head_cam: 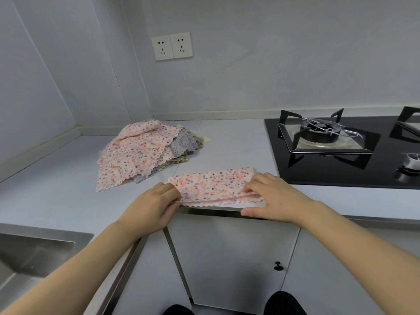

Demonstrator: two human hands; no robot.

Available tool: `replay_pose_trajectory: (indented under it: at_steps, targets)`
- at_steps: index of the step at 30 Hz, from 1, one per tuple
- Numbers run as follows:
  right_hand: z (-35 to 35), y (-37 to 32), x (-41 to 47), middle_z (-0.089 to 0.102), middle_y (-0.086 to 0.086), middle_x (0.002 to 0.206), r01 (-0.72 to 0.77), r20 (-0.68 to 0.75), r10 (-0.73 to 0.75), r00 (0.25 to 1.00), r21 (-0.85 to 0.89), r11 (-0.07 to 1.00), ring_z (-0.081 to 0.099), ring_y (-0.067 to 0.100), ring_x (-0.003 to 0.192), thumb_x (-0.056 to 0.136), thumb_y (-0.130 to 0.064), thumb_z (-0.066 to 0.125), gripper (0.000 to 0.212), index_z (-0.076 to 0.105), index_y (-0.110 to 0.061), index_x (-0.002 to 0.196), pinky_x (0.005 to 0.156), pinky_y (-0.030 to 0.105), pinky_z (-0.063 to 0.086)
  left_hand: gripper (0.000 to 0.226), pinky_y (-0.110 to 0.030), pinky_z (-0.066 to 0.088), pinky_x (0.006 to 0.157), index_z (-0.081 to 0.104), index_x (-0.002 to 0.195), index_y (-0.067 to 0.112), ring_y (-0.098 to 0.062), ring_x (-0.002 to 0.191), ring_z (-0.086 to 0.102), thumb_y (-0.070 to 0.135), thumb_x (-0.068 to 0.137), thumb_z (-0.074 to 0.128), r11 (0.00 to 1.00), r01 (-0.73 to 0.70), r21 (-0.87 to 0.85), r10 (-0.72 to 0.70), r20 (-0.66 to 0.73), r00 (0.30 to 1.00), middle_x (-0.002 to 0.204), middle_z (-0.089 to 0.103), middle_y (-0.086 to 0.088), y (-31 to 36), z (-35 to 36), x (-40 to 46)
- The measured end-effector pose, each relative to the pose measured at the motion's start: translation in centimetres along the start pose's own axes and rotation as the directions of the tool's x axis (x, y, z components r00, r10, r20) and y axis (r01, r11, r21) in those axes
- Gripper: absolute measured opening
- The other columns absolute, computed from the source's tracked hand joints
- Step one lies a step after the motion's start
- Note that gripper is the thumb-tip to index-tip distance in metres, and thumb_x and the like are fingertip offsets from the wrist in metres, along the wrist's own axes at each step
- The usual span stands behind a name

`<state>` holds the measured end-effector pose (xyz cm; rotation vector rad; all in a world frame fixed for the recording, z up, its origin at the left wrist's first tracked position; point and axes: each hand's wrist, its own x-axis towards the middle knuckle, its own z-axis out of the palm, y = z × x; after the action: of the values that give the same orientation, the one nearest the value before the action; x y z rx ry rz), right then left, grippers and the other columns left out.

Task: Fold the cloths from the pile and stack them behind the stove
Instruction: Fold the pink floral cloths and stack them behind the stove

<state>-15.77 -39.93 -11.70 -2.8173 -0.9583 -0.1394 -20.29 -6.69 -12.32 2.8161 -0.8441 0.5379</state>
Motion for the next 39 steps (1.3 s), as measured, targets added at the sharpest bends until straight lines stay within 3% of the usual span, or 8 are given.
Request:
replay_pose_trajectory:
  at_steps: [11, 15, 20, 28, 31, 33, 37, 39]
  targets:
    - [0.5, -0.3, -0.9, 0.05, -0.01, 0.12, 0.01, -0.062, -0.004, 0.998, 0.097, 0.995, 0.043, 0.011, 0.111, 0.086, -0.063, 0.052, 0.055, 0.057, -0.026, 0.126, 0.097, 0.025, 0.034, 0.023, -0.034, 0.049, 0.067, 0.056, 0.103, 0.018, -0.024, 0.082, 0.054, 0.008, 0.088, 0.041, 0.989, 0.142, -0.036, -0.145, -0.101, 0.984, 0.094, 0.057, 0.0, 0.5, -0.8, 0.8]
    - [0.3, -0.3, -0.6, 0.059, -0.008, 0.105, -0.042, -0.13, 0.082, 0.988, 0.284, 0.958, 0.051, 0.011, 0.1, 0.094, -0.03, 0.058, 0.022, 0.067, -0.017, 0.11, 0.092, 0.025, 0.04, 0.02, -0.035, 0.049, 0.07, 0.055, 0.106, 0.018, -0.026, 0.086, 0.057, 0.017, 0.092, 0.041, 0.982, 0.187, -0.04, -0.19, -0.11, 0.976, 0.098, 0.061, -0.002, 0.6, -1.2, 1.5]
    - [-0.8, -0.1, 0.1, 0.062, -0.015, 0.088, -0.193, -0.102, 0.297, 0.95, 0.557, 0.808, 0.055, -0.004, 0.081, 0.09, -0.022, 0.065, 0.009, 0.071, -0.017, 0.093, 0.068, 0.006, 0.036, 0.035, -0.036, 0.051, 0.067, 0.048, 0.112, 0.029, -0.026, 0.087, 0.057, 0.01, 0.086, 0.035, 0.979, 0.199, -0.036, -0.202, -0.088, 0.975, 0.101, 0.06, -0.001, 0.9, -1.6, 1.7]
    - [-3.9, 0.5, 1.5, 0.07, 0.001, 0.082, -0.195, -0.064, 0.332, 0.941, 0.699, 0.688, 0.057, 0.009, 0.073, 0.081, -0.02, 0.075, 0.005, 0.072, -0.022, 0.078, 0.07, 0.024, 0.045, 0.045, -0.028, 0.046, 0.078, 0.052, 0.107, 0.03, -0.013, 0.09, 0.053, -0.009, 0.089, 0.039, 0.95, 0.239, -0.201, -0.261, -0.089, 0.961, 0.107, 0.055, 0.01, 0.9, -3.1, 2.9]
    - [-5.0, 0.3, 1.7, 0.067, -0.001, 0.077, -0.152, -0.074, 0.359, 0.93, 0.813, 0.563, 0.057, 0.006, 0.069, 0.081, -0.015, 0.075, 0.005, 0.07, -0.015, 0.082, 0.067, 0.019, 0.048, 0.036, -0.012, 0.039, 0.068, 0.05, 0.095, 0.032, -0.001, 0.082, 0.052, -0.002, 0.094, 0.038, 0.909, 0.313, -0.274, -0.337, -0.045, 0.94, 0.091, 0.058, 0.009, 1.3, -4.5, 3.6]
    - [-6.1, -0.2, 1.8, 0.064, -0.004, 0.074, -0.114, -0.056, 0.365, 0.929, 0.897, 0.428, 0.056, 0.002, 0.066, 0.084, -0.018, 0.07, 0.005, 0.068, -0.013, 0.084, 0.062, 0.014, 0.045, 0.032, -0.019, 0.04, 0.061, 0.05, 0.09, 0.03, -0.007, 0.07, 0.052, 0.0, 0.094, 0.038, 0.874, 0.374, -0.309, -0.401, -0.028, 0.915, 0.082, 0.059, 0.007, 1.8, -5.8, 4.3]
    - [-8.0, -0.5, 2.7, 0.065, 0.008, 0.083, -0.055, -0.005, 0.384, 0.923, 0.988, 0.145, 0.059, 0.022, 0.083, 0.089, -0.029, 0.061, 0.016, 0.065, -0.015, 0.081, 0.086, 0.037, 0.046, 0.033, -0.031, 0.041, 0.06, 0.055, 0.087, 0.022, -0.02, 0.067, 0.05, -0.004, 0.091, 0.034, 0.815, 0.421, -0.398, -0.497, -0.109, 0.861, 0.082, 0.059, -0.006, 2.5, -8.0, 6.1]
    - [-8.6, -0.5, 3.3, 0.07, 0.007, 0.089, -0.057, 0.004, 0.392, 0.92, 0.991, 0.124, 0.063, 0.024, 0.089, 0.092, -0.021, 0.06, 0.013, 0.067, -0.012, 0.087, 0.092, 0.041, 0.048, 0.036, -0.03, 0.041, 0.061, 0.059, 0.081, 0.018, -0.022, 0.067, 0.051, -0.005, 0.091, 0.032, 0.757, 0.448, -0.476, -0.552, -0.1, 0.828, 0.08, 0.06, -0.01, 2.6, -8.3, 6.9]
